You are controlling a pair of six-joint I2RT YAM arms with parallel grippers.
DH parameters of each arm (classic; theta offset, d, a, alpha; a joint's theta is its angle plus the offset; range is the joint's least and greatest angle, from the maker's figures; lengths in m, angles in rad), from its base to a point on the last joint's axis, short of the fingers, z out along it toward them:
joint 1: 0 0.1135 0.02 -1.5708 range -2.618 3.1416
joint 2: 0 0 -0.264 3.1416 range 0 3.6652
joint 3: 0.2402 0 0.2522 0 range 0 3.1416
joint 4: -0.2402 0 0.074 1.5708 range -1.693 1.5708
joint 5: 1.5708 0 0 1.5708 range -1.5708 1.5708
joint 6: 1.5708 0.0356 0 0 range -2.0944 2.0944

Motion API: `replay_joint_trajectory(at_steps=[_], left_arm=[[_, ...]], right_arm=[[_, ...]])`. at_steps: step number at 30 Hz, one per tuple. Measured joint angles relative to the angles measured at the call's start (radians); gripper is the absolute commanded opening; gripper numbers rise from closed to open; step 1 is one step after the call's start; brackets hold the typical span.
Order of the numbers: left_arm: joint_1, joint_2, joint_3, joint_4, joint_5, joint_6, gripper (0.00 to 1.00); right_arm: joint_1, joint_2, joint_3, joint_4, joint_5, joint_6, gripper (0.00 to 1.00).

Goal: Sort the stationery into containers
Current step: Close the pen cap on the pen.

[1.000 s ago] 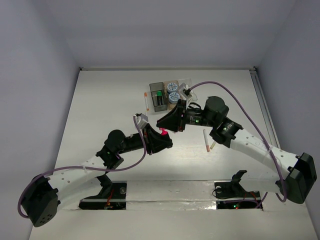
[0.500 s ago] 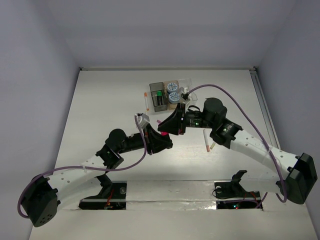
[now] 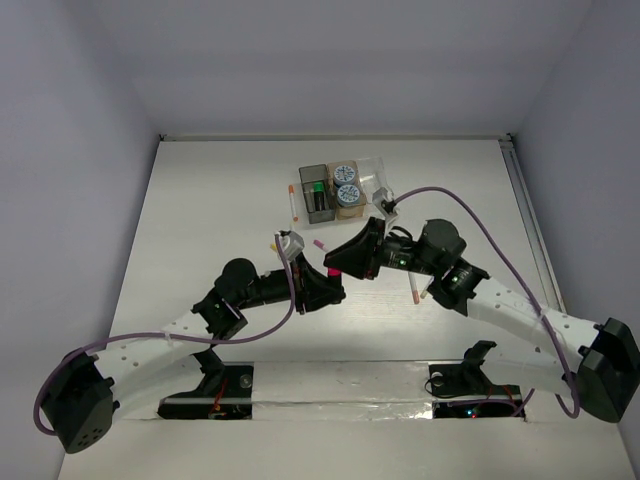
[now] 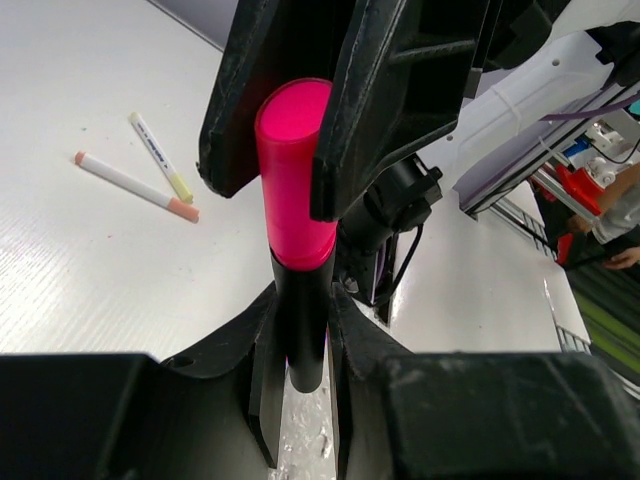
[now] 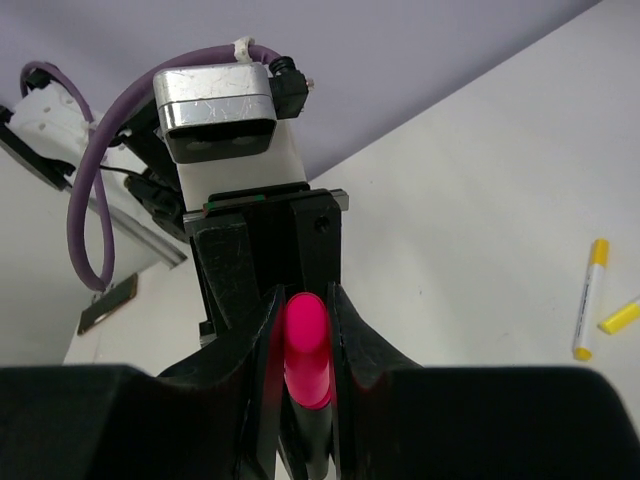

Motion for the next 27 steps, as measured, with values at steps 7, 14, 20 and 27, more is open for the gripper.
replay_joint_trajectory(at_steps=[7, 14, 20, 27], left_arm=[[-0.001, -0.010, 0.001, -0.040, -0.008, 0.017, 0.00], [0.008, -0.011, 0.013, -0.077, 0.026, 0.028, 0.00], [0.027, -0.010, 0.014, -0.123, 0.066, 0.027, 0.00], [0.055, -0.020, 0.025, -0.169, 0.095, 0.031, 0.00]], right_arm=[[0.003, -0.029, -0.119, 0.176, 0.062, 0.073, 0.00], [0.061, -0.040, -0.207, 0.319, 0.173, 0.096, 0.00], [0.109, 0.003, -0.265, 0.449, 0.261, 0.108, 0.00], [0.116, 0.014, -0.315, 0.540, 0.299, 0.119, 0.00]])
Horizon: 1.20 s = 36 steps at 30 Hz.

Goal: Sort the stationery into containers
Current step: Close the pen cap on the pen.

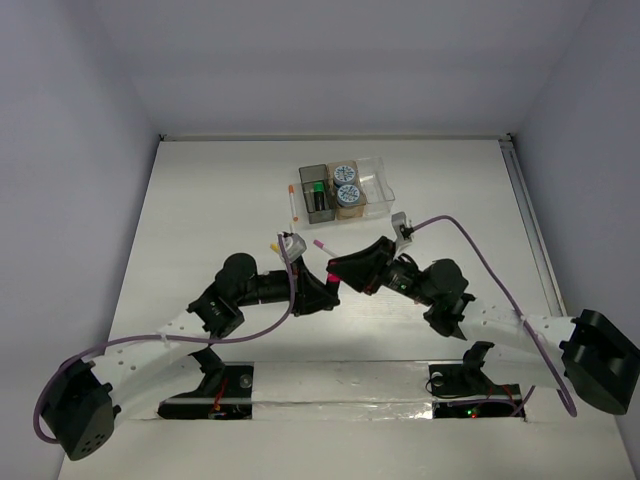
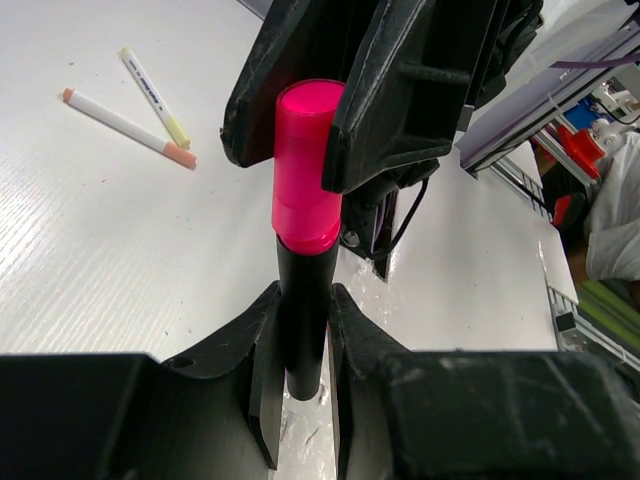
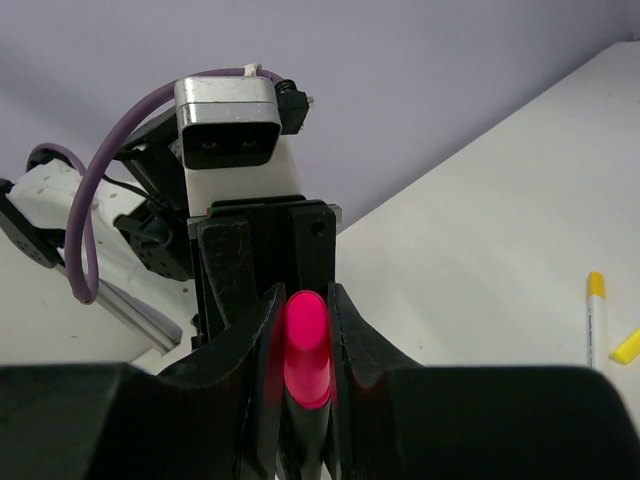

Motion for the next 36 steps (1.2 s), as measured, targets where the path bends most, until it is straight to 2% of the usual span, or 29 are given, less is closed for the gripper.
replay_joint_trajectory(at_steps=[6, 17, 27, 36], left_arm=[[0.019, -0.003, 0.000, -0.016, 0.035, -0.001, 0.00], [0.047, -0.005, 0.009, -0.177, 0.066, 0.001, 0.00], [0.047, -0.019, 0.043, -0.249, 0.085, 0.021, 0.00], [0.071, -0.019, 0.043, -0.366, 0.085, 0.023, 0.00]], right_arm=[[0.004, 0.050, -0.022, 0.082, -0.007, 0.017, 0.00], [0.045, 0.295, -0.080, 0.414, 0.026, 0.092, 0.00], [0.069, 0.277, -0.113, 0.428, 0.069, 0.108, 0.00], [0.099, 0.459, -0.083, 0.553, 0.072, 0.158, 0.00]])
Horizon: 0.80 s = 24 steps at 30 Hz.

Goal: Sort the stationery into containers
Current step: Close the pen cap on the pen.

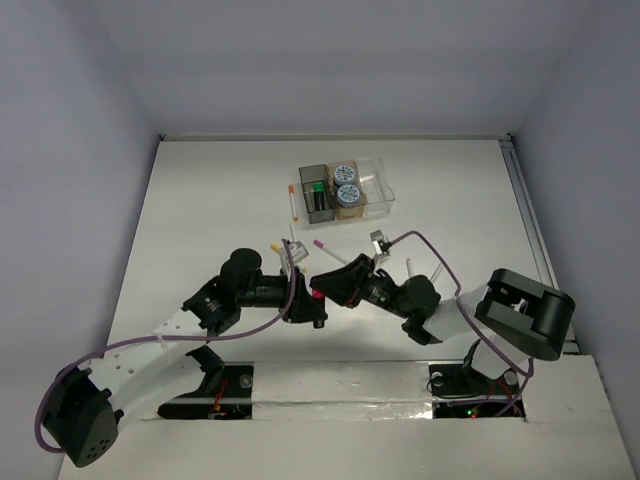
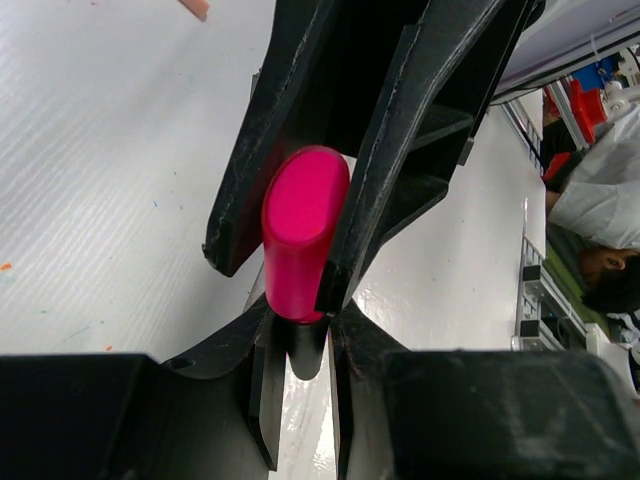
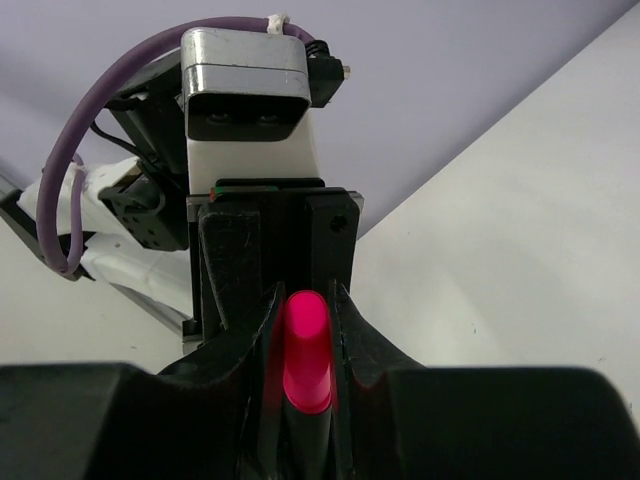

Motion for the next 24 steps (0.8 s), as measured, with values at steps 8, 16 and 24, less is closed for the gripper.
replay_joint_trajectory(at_steps=[8, 16, 24], left_arm=[[0.000, -0.027, 0.009, -0.043, 0.014, 0.021, 0.00], [0.022, -0.040, 0.023, -0.099, 0.018, 0.019, 0.00], [0.026, -0.039, 0.063, -0.142, 0.020, 0.021, 0.00]], right_arm=[[0.019, -0.072, -0.072, -0.018, 0.056, 0.051, 0.00], [0.077, -0.041, -0.005, -0.085, 0.123, 0.021, 0.00], [0.094, -0.096, -0.011, -0.110, 0.183, 0.033, 0.00]])
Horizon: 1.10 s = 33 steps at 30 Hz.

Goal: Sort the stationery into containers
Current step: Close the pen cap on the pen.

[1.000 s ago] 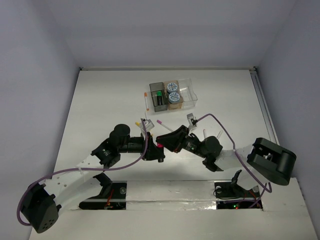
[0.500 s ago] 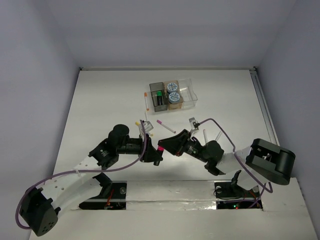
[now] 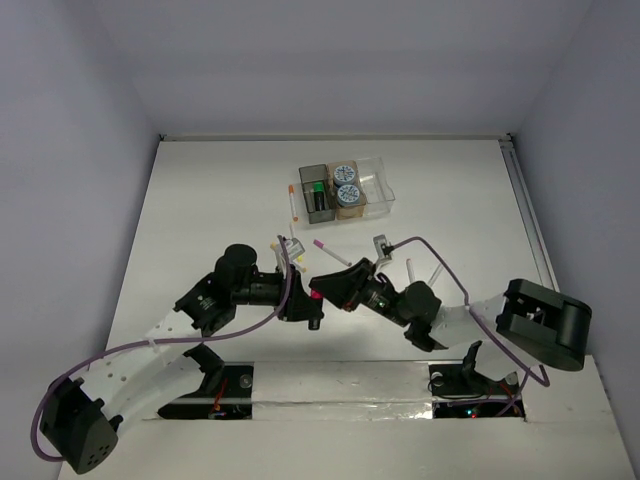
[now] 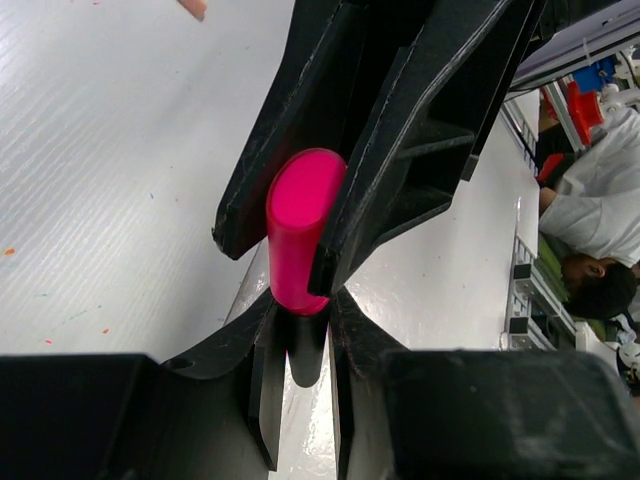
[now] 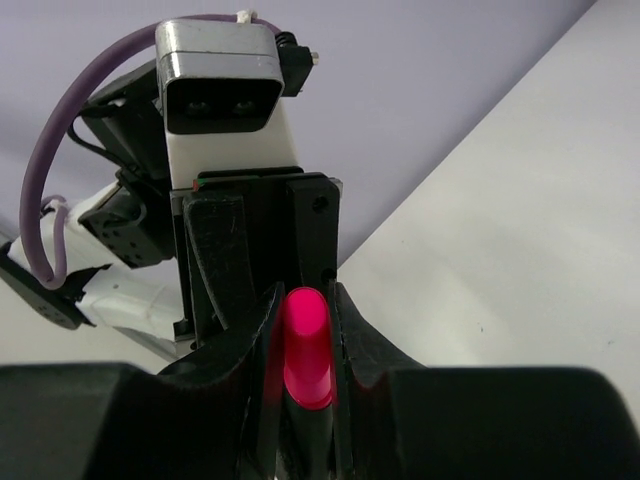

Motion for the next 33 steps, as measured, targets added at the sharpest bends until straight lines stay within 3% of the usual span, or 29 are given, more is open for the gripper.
replay_joint_trajectory(at_steps=[7, 10, 11, 14, 17, 24, 30, 33], left_arm=[[0.003, 0.000, -0.005, 0.173, 0.009, -0.081, 0.00], [-0.002, -0.007, -0.041, 0.310, 0.000, -0.111, 0.00], [-0.005, -0.009, -0.055, 0.347, -0.006, -0.118, 0.00], [0.003, -0.017, -0.078, 0.478, -0.069, -0.127, 0.00], [0.000, -0.019, -0.104, 0.571, -0.096, -0.137, 0.00], [0.001, 0.016, -0.116, 0.770, -0.151, -0.158, 0.00], [0.000, 0.055, -0.117, 0.817, -0.150, -0.161, 0.00], [0.000, 0.055, -0.118, 0.821, -0.148, -0.161, 0.00]], right_arm=[[0.021, -0.195, 0.082, -0.293, 0.122, -0.052, 0.03], [0.007, -0.283, 0.101, -0.401, 0.137, -0.054, 0.35], [0.003, -0.309, 0.103, -0.439, 0.136, -0.052, 0.52], [-0.005, -0.379, 0.101, -0.582, 0.116, -0.042, 0.67], [-0.015, -0.447, 0.114, -0.684, 0.111, -0.048, 0.73], [-0.019, -0.534, 0.119, -0.937, 0.040, -0.111, 0.76], [-0.048, -0.568, 0.173, -1.091, -0.003, -0.211, 0.71], [-0.068, -0.604, 0.243, -1.185, -0.026, -0.285, 0.77]])
